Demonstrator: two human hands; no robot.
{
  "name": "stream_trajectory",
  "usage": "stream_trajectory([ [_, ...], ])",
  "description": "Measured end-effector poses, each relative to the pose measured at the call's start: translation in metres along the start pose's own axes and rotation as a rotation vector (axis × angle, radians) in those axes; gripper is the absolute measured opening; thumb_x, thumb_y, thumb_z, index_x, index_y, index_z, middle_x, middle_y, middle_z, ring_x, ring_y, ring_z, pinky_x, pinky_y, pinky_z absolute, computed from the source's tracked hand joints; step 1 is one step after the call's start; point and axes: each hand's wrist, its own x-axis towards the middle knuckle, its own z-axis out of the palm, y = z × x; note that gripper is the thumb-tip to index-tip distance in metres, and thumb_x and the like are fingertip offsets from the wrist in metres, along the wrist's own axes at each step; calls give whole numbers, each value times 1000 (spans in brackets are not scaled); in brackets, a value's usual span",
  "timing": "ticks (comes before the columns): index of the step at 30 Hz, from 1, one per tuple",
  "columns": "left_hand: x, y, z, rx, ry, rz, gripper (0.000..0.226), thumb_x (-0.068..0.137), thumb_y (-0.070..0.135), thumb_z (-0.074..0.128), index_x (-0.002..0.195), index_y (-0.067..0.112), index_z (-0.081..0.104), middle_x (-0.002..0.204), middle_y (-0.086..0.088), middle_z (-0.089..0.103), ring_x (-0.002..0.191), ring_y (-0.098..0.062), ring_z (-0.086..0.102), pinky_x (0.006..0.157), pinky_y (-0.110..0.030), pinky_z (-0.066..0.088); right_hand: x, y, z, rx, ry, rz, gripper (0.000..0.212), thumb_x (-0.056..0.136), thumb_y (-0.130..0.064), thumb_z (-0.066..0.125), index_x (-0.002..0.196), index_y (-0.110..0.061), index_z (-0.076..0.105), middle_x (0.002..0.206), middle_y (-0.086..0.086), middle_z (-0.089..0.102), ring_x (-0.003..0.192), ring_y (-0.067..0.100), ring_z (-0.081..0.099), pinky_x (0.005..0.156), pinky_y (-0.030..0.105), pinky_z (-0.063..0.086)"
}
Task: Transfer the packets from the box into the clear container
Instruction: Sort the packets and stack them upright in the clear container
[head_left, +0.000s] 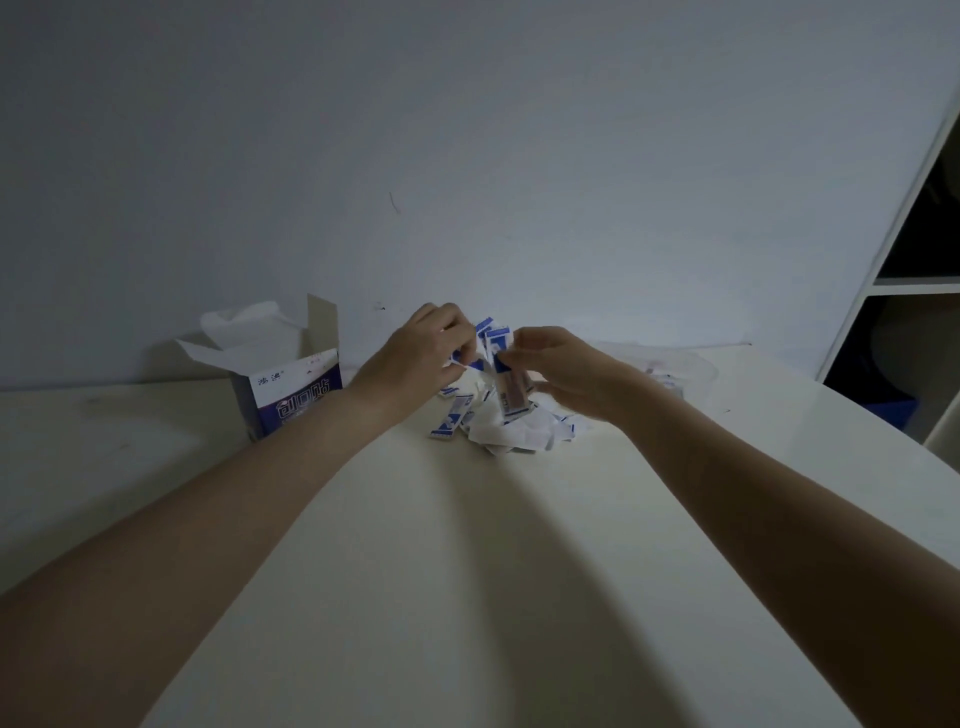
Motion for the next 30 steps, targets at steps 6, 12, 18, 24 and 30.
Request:
stream_trajectory([
  [6, -1, 1, 18, 35, -223, -606, 35, 88, 30, 60, 114, 8, 51, 122, -9, 50, 114, -26, 45, 88, -36, 43, 9, -4, -4, -585, 183, -209, 10, 90, -9, 54, 99, -7, 54, 92, 5, 55, 81, 22, 53, 62, 26, 41],
  [12, -11, -5, 53, 89, -634, -857, 57, 87, 46, 55, 126, 3, 51, 130, -20, 48, 120, -34, 46, 95, -35, 40, 10, 25, -5, -1083, 7, -305, 14, 91, -12, 51, 88, 0, 58, 93, 17, 60, 85, 27, 55, 75, 33, 41],
  [18, -10, -7, 42, -118, -563, -888, 18, 80, 22, 68, 86, 7, 60, 73, -3, 54, 78, -24, 54, 54, -24, 35, 7, 57, 9, -937, -49, -168, 28, 94, -10, 46, 119, -4, 57, 118, 16, 60, 110, 29, 56, 92, 33, 42],
  [24, 0, -14, 20, -188, -416, -783, 22, 81, 15, 70, 102, 8, 69, 92, -8, 63, 84, -23, 57, 67, -25, 41, 12, 36, 0, -993, 93, -440, 24, 91, -15, 54, 111, -4, 64, 133, 10, 47, 122, 26, 41, 100, 31, 34],
  [30, 25, -18, 26, -229, -486, -546, 30, 85, -3, 52, 106, 15, 62, 105, -8, 62, 93, -22, 55, 67, -23, 39, 21, 19, 14, -987, 123, -413, 17, 92, -10, 50, 104, -4, 60, 97, 18, 66, 89, 34, 62, 71, 36, 46],
])
